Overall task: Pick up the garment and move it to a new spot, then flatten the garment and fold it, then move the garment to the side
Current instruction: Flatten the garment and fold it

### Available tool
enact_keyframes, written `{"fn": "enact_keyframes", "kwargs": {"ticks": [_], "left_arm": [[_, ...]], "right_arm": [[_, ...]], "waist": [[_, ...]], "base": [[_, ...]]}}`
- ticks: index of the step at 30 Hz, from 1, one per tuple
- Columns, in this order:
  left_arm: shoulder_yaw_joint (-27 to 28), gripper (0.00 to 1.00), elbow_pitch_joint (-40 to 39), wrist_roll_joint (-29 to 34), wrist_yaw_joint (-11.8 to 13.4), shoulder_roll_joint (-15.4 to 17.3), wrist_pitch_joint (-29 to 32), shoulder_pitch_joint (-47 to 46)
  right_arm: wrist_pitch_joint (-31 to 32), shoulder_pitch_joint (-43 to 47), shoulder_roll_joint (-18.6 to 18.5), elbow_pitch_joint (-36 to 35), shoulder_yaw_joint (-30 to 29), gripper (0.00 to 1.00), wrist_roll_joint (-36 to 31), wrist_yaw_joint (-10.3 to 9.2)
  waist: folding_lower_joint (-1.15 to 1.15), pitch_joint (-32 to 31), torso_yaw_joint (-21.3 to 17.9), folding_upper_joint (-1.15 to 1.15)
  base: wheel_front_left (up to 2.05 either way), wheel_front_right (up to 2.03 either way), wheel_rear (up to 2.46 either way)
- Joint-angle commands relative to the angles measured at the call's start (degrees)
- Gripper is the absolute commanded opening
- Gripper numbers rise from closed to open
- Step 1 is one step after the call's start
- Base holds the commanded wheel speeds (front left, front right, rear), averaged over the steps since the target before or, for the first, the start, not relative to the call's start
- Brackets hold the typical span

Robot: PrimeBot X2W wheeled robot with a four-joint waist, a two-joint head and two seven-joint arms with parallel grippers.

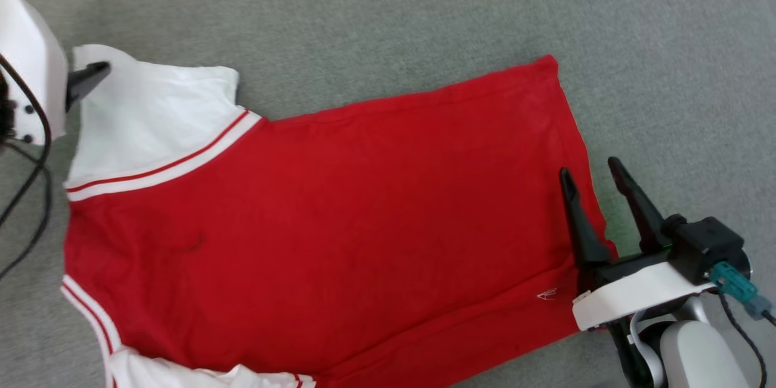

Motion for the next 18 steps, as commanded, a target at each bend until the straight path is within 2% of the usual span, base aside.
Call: {"fn": "enact_keyframes", "kwargs": {"ticks": [1,4,6,10,11,12,13,18], "left_arm": [[-0.1,1.0,0.8,0.5,0.3,0.9,0.9,-1.1],[-0.3,1.0,2.3,0.0,0.9,0.8,2.9,-1.8],[-1.2,1.0,2.8,1.1,0.6,2.0,3.8,-2.3],[-4.0,1.0,3.7,0.7,0.0,1.3,5.6,-0.4],[-4.3,0.92,3.7,0.6,-0.1,1.2,5.6,-0.2],[-4.5,0.53,3.7,0.5,-0.1,0.9,5.2,-0.1],[-4.5,0.0,3.9,0.4,-0.2,0.6,4.7,0.0],[-4.5,0.0,4.2,-0.1,-0.4,-0.5,1.9,-0.1]], "right_arm": [[-0.4,-0.7,0.3,0.6,0.2,1.0,-0.4,-0.02],[-1.1,-1.0,0.5,1.5,0.4,1.0,-0.3,-0.02],[-1.4,-1.2,0.7,1.9,0.5,1.0,0.0,-0.02],[-0.3,-1.8,0.9,1.8,0.9,1.0,1.8,-0.02],[-0.2,-1.8,0.9,1.7,0.7,1.0,1.8,-0.02],[-0.1,-2.0,1.0,1.6,0.6,1.0,1.8,-0.02],[-0.1,-2.1,1.0,1.5,0.7,1.0,1.6,-0.02],[0.7,-2.1,1.0,1.2,0.2,1.0,1.1,-0.02]], "waist": [[-0.01,1.4,-1.2,0.0],[-0.01,2.4,-1.9,0.0],[-0.01,3.1,-2.3,0.0],[-0.01,4.2,-2.5,0.0],[-0.01,4.3,-2.4,0.0],[-0.01,4.3,-2.3,0.0],[-0.01,4.4,-2.2,0.0],[-0.01,3.7,-1.2,0.0]], "base": [[0.0,0.0,0.0],[0.0,0.0,0.0],[0.0,0.0,0.0],[0.0,0.0,0.0],[0.0,0.0,0.0],[0.0,0.0,0.0],[0.0,0.0,0.0],[0.0,0.0,0.0]]}}
